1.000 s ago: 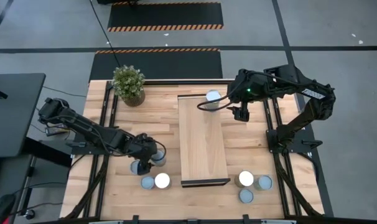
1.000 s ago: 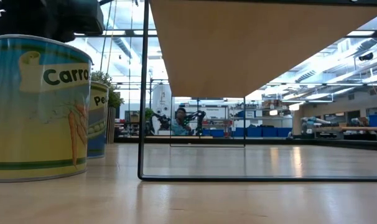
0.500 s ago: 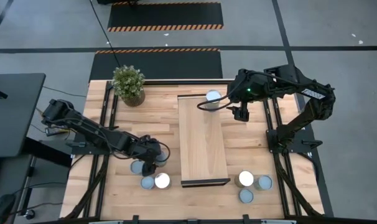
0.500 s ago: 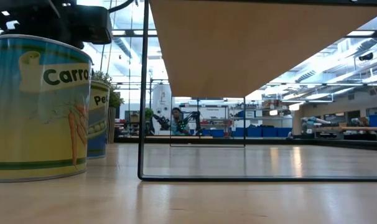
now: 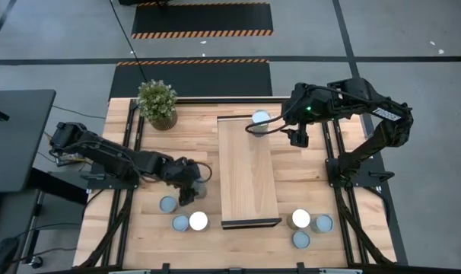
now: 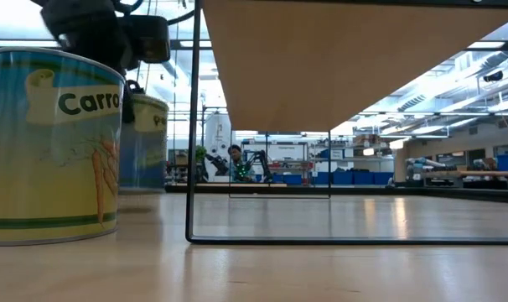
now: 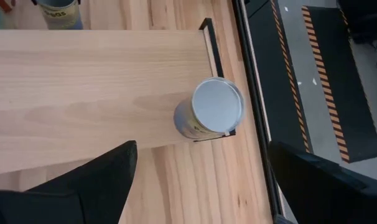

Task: Pick and place cans onto a shelf
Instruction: Put the large canned peas on the shelf

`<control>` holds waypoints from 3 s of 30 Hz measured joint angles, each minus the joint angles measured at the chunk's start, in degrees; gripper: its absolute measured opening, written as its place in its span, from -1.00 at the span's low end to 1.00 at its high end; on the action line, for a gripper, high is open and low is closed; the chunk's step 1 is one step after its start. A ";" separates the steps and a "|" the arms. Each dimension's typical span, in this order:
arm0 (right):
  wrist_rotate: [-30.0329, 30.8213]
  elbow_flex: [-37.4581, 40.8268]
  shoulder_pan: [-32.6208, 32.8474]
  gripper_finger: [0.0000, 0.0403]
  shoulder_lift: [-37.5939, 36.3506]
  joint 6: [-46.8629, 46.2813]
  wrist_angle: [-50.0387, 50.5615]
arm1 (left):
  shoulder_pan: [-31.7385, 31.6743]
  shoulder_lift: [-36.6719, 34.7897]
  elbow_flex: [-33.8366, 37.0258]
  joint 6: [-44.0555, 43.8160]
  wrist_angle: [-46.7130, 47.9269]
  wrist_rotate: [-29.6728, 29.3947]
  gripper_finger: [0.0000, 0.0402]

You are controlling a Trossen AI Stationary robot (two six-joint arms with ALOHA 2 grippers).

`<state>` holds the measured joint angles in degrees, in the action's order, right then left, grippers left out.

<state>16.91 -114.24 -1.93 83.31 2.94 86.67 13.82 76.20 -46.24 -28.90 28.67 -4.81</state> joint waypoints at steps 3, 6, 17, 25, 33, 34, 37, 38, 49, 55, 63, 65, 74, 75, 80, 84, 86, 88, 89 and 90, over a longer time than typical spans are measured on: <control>0.03 0.00 -0.90 0.84 -0.84 0.00 0.00 | -3.88 -2.45 0.02 1.22 2.06 3.32 0.53; 0.17 0.00 -1.85 0.84 -1.77 -0.02 0.02 | -8.61 -5.04 0.01 2.49 3.33 5.77 0.53; -0.07 0.00 -5.03 0.84 -2.32 1.67 2.12 | -24.17 -4.56 -18.72 20.03 20.13 7.17 0.55; -0.50 0.00 -7.34 0.84 -3.81 1.67 2.81 | -31.95 2.49 -32.01 28.61 23.15 9.36 0.55; -0.49 0.00 -7.62 0.84 -5.44 0.24 3.28 | -34.24 15.26 -46.23 35.40 25.12 12.18 0.56; -0.48 0.00 -7.63 0.84 -5.61 0.22 3.34 | -34.28 17.02 -48.15 35.90 25.45 12.51 0.56; -0.17 0.00 -7.63 0.84 -5.75 0.22 3.37 | -34.28 22.16 -53.66 37.56 26.65 13.42 0.56; -0.17 0.00 -7.63 0.84 -5.75 0.22 3.37 | -34.28 23.71 -55.34 38.26 27.23 13.80 0.56; -0.04 0.00 -7.65 0.84 -5.75 0.22 3.37 | -34.26 32.52 -63.28 42.04 29.88 13.95 0.56; -0.04 0.00 -7.65 0.84 -5.73 0.25 2.91 | -34.26 32.57 -63.06 43.81 29.96 14.12 0.57; -0.04 0.00 -7.65 0.84 -5.73 0.55 2.50 | -34.27 32.57 -63.34 46.04 31.27 15.11 0.72; -0.04 0.00 -7.65 0.84 -5.73 0.55 2.51 | -34.22 32.63 -63.32 46.09 31.29 13.57 0.88; -0.05 0.00 -7.65 0.84 -5.71 0.68 2.51 | -34.26 32.37 -63.32 47.97 30.84 7.77 0.94; -0.04 0.00 -7.65 0.84 -5.71 0.68 2.51 | -34.26 32.24 -63.32 48.78 30.55 7.39 0.95; -0.06 0.01 -7.65 0.84 -5.71 0.66 2.51 | -34.19 31.94 -63.30 49.40 29.49 7.33 0.96; -0.07 0.00 -7.65 0.84 -5.71 0.66 2.51 | -34.18 31.12 -63.30 49.32 28.92 7.07 0.96; -0.07 0.00 -7.65 0.84 -5.69 0.66 2.47 | -34.15 30.64 -63.30 49.30 29.16 6.94 0.96; -0.06 0.64 -7.65 0.84 -5.70 0.68 1.47 | -34.04 30.43 -63.30 49.28 29.20 6.94 0.96; -0.07 1.29 -7.65 0.84 -5.75 0.68 1.02 | -33.86 30.43 -63.30 49.28 29.30 6.92 0.96; -0.10 2.06 -7.65 0.84 -5.75 0.69 0.74 | -33.80 30.43 -63.30 49.28 29.65 6.92 0.96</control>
<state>16.81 -112.17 -9.58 77.56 3.63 87.42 -19.99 106.63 -109.54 20.38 58.32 2.11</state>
